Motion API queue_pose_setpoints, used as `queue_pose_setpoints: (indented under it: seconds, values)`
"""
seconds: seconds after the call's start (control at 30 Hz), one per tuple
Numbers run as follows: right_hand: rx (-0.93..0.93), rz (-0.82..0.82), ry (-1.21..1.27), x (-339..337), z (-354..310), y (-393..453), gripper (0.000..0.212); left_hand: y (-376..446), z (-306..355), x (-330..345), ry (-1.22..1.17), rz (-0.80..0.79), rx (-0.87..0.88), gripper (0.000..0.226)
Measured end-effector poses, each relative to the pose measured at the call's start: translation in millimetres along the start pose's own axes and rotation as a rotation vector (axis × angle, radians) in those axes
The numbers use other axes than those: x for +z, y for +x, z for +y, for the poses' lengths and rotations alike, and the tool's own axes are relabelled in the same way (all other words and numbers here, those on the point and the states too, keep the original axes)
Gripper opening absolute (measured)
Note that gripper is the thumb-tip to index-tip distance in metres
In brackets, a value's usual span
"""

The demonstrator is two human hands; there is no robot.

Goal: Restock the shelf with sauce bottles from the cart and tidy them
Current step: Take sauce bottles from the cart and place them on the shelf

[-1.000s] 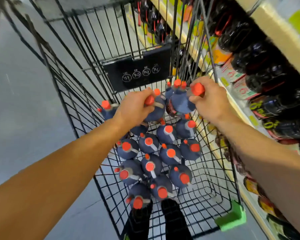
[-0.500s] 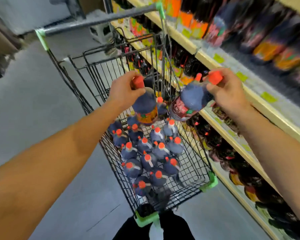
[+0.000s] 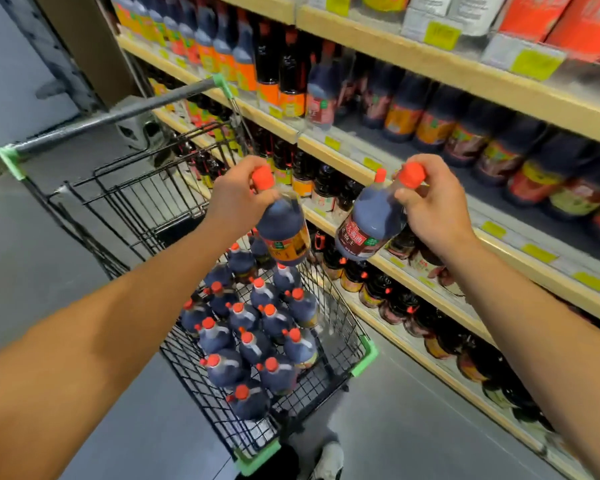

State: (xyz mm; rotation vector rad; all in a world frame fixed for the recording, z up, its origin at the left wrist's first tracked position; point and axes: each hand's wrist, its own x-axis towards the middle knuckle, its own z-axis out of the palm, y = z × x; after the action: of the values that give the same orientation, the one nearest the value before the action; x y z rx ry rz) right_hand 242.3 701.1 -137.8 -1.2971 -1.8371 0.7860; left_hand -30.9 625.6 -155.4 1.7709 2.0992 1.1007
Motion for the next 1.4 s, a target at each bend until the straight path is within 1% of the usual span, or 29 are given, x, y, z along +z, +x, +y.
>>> queue_pose_setpoints:
  seconds: [0.17, 0.37, 0.47, 0.53, 0.67, 0.77, 0.9, 0.97, 1.17, 1.4]
  values:
    - [0.014, 0.065, -0.029, -21, 17, 3, 0.032, 25, 11, 19, -0.051, -0.011, 0.054, 0.030]
    - [0.032, 0.163, -0.023, -21, 18, 26, 0.031, 65, 5, 34, -0.116, -0.060, 0.088, 0.031]
    - [0.023, 0.225, -0.064, -13, 11, 49, 0.033, 95, -6, 43, -0.097, -0.124, 0.052, 0.030]
    - [0.030, 0.265, -0.086, -5, 7, 65, 0.033, 115, -14, 49, -0.079, -0.137, 0.041, 0.032]
    - [0.006, 0.307, -0.108, 18, 4, 96, 0.034, 148, -35, 57, -0.094, -0.118, 0.133, 0.030]
    - [-0.038, 0.325, -0.129, 34, 7, 120, 0.035, 170, -49, 65, -0.154, -0.107, 0.149, 0.029]
    - [-0.100, 0.291, -0.183, 54, 10, 151, 0.039, 193, -64, 73, -0.182, -0.090, 0.161, 0.029]
    - [-0.159, 0.260, -0.205, 63, 12, 163, 0.040, 203, -71, 78, -0.202, -0.080, 0.152, 0.029]
    - [-0.328, 0.180, -0.315, 83, 18, 199, 0.038, 219, -89, 90, -0.202, 0.003, 0.208, 0.028]
    - [-0.363, 0.123, -0.342, 106, 33, 241, 0.036, 226, -104, 99, -0.205, 0.010, 0.194, 0.029]
